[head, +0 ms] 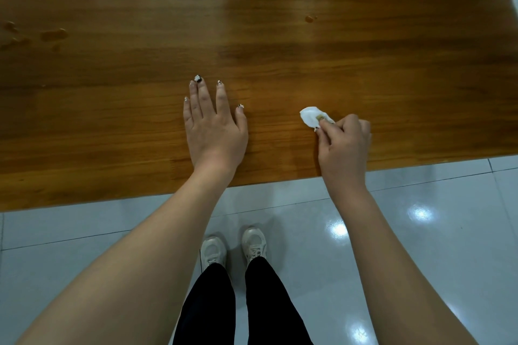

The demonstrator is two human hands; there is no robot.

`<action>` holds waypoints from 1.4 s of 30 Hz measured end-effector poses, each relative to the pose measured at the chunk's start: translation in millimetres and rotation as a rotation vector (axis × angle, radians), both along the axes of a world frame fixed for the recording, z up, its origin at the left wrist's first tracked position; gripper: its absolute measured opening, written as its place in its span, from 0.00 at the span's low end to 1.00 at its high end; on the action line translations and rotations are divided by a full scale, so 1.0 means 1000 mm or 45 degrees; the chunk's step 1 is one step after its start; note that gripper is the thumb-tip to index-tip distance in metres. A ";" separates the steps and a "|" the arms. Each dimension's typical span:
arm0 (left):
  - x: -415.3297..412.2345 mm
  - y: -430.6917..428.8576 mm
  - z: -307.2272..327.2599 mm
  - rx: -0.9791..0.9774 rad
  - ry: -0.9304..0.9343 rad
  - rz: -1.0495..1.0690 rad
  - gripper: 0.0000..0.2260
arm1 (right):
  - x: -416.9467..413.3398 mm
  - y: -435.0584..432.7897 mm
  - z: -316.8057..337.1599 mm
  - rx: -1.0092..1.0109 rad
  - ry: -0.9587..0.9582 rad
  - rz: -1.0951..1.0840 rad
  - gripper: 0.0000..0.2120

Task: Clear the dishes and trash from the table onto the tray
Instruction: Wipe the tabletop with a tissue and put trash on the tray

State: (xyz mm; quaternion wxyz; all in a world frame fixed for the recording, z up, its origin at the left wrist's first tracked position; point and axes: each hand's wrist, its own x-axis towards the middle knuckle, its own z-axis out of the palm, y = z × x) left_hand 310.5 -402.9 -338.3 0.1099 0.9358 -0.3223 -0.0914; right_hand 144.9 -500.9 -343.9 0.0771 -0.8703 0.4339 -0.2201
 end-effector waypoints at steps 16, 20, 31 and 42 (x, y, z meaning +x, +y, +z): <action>0.000 -0.001 0.002 -0.026 -0.003 0.026 0.24 | 0.097 0.003 0.007 0.024 -0.017 0.215 0.03; 0.000 0.000 0.003 -0.025 0.010 0.034 0.24 | 0.093 0.011 0.011 0.044 0.008 0.197 0.06; 0.005 0.002 0.013 -0.017 0.144 0.009 0.27 | 0.076 -0.001 0.036 0.426 0.113 0.342 0.12; 0.064 -0.006 0.037 -0.350 0.399 0.244 0.18 | 0.187 -0.033 0.065 0.558 -0.098 0.306 0.10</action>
